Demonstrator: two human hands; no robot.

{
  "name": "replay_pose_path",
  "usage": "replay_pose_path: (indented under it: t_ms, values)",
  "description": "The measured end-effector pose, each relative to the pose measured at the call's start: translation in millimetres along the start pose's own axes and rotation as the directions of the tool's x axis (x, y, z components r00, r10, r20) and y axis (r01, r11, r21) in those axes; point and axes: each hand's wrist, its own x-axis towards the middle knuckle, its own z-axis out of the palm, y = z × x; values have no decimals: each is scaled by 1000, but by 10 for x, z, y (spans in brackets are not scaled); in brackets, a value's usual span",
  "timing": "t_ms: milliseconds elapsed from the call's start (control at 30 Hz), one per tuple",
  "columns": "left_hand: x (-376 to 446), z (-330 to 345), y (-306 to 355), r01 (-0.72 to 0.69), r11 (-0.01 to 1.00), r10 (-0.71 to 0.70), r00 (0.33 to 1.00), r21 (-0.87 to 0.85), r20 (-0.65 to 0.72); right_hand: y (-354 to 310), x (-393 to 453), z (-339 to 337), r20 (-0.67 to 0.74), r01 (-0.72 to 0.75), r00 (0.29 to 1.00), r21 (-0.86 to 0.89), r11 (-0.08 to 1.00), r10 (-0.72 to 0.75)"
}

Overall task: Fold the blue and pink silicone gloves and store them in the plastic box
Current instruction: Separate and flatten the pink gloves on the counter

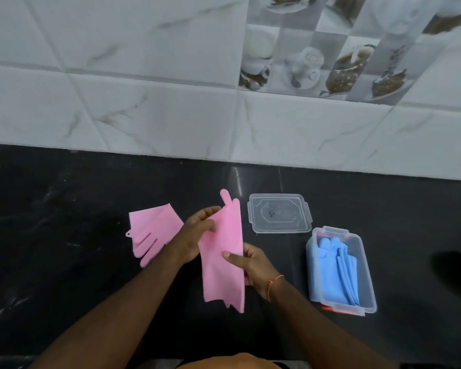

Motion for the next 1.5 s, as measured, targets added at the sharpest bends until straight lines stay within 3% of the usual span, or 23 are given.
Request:
replay_pose_path:
  t_ms: [133,233,300,433,533,600,667,767,900,1067,1500]
  values:
    - [159,152,-196,-72,946,64,997,315,35,182,-137,-193,-11,-151,988,31,988,151]
    - [234,203,-342,-152,732,145,987,664,67,356,-188,-279,-140,-216,968,-56,975,207]
    - [250,203,-453,-195,567,184,977,800,108,431,-196,-314,-200,-239,957,-141,961,209]
    - [201,197,-635,-203,332,263,958,921,117,490,-229,-366,-218,-231,961,-302,925,169]
    - [115,215,-732,-208,73,377,911,975,166,543,-262,-371,-231,-208,965,-408,889,120]
    - [37,234,-831,-247,-67,428,868,967,252,583,-274,-372,-234,-189,969,-479,857,84]
    - [-31,257,-973,-344,-143,418,829,928,372,601,-291,-382,-239,-179,969,-522,834,57]
    - [-82,303,-1162,-414,-154,318,839,897,442,623,-311,-396,-260,-177,965,-549,817,35]
    - [-113,423,-1329,-380,-207,190,888,902,418,657,-352,-437,-278,-170,960,-598,783,-4]
    - [-148,596,-1410,-377,-211,241,874,902,421,713,-427,-530,-314,-187,949,-623,760,-24]
    - [7,868,-1274,-431,-229,211,853,873,477,717,-432,-703,-373,-188,924,-626,757,-79]
